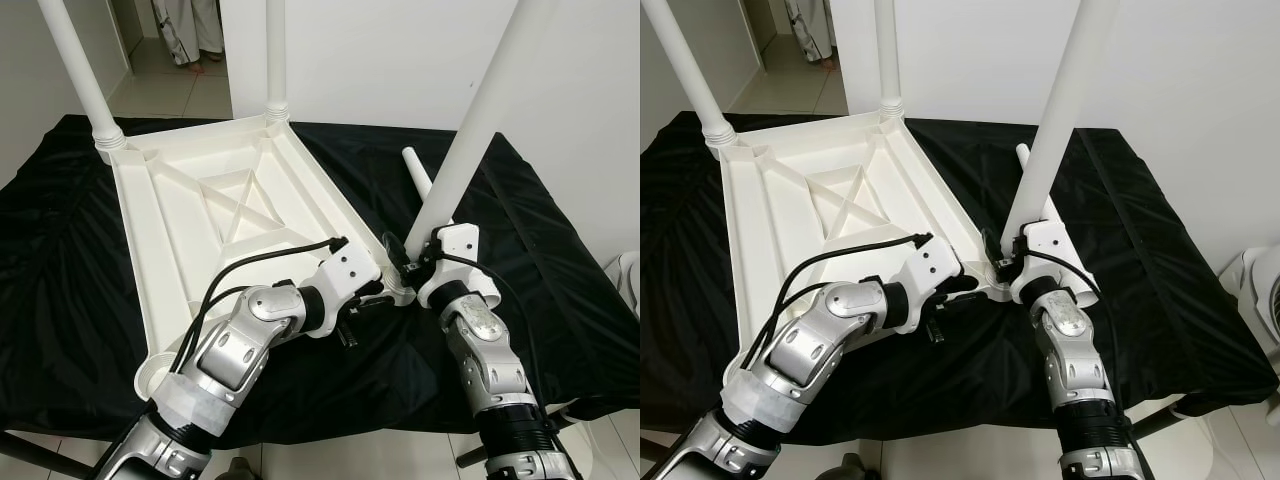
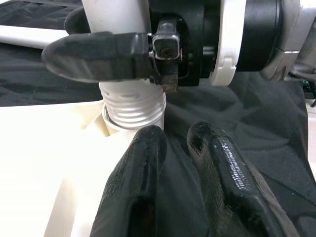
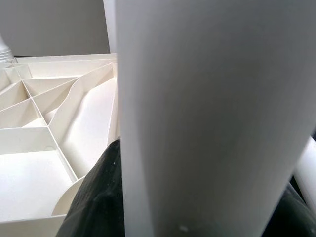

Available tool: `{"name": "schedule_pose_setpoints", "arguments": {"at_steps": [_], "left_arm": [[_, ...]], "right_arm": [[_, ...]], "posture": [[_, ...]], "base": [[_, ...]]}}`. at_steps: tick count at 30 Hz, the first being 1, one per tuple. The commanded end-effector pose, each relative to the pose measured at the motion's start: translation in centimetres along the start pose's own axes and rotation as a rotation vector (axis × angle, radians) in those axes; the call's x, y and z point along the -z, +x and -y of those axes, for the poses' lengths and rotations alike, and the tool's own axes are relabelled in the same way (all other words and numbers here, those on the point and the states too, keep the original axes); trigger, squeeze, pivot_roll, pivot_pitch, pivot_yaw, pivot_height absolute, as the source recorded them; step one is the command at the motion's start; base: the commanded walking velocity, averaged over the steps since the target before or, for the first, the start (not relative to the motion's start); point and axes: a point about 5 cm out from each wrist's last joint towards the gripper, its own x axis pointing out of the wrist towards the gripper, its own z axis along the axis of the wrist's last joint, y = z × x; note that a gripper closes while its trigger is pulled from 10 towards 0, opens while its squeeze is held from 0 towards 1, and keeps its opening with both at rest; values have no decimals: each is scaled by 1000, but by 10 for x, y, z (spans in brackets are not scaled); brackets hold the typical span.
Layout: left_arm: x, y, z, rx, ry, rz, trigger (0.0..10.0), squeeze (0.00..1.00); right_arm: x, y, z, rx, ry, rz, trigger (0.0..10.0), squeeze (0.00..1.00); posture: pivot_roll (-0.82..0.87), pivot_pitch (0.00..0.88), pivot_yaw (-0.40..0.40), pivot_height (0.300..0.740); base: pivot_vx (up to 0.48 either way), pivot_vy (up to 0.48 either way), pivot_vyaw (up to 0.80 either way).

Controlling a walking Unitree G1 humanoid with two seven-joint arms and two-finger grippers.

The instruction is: Building children table

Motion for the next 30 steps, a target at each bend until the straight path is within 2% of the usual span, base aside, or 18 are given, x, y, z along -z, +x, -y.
{"name": "schedule_pose_setpoints", "arguments": {"at_steps": [1,8,19,25,26,30], "left_arm": [[0,-3,-1,-16,1,-3,10000,0],[-2,-6,-4,-32,3,-3,10000,0],[-3,-7,-5,-42,2,-6,10000,0],[-3,-9,-5,-44,4,-6,10000,0],[-4,-9,-4,-44,2,-5,10000,0],[-4,-10,-4,-43,3,-4,10000,0]], "right_arm": [[8,-3,5,9,7,-38,10000,0],[12,7,3,-19,10,-46,10000,0],[15,13,-1,-37,29,-60,10000,0],[16,6,-4,-61,-24,-28,10000,0],[16,-1,-7,-84,-79,8,10000,0],[18,-8,-9,-103,-100,23,10000,0]], "posture": [[79,10,-32,740],[85,22,-28,740],[91,28,-30,740],[92,30,-28,740],[92,31,-27,740],[90,33,-23,740]], "base": [[0,0,0],[0,0,0],[0,0,0],[0,0,0],[0,0,0],[0,0,0]]}}
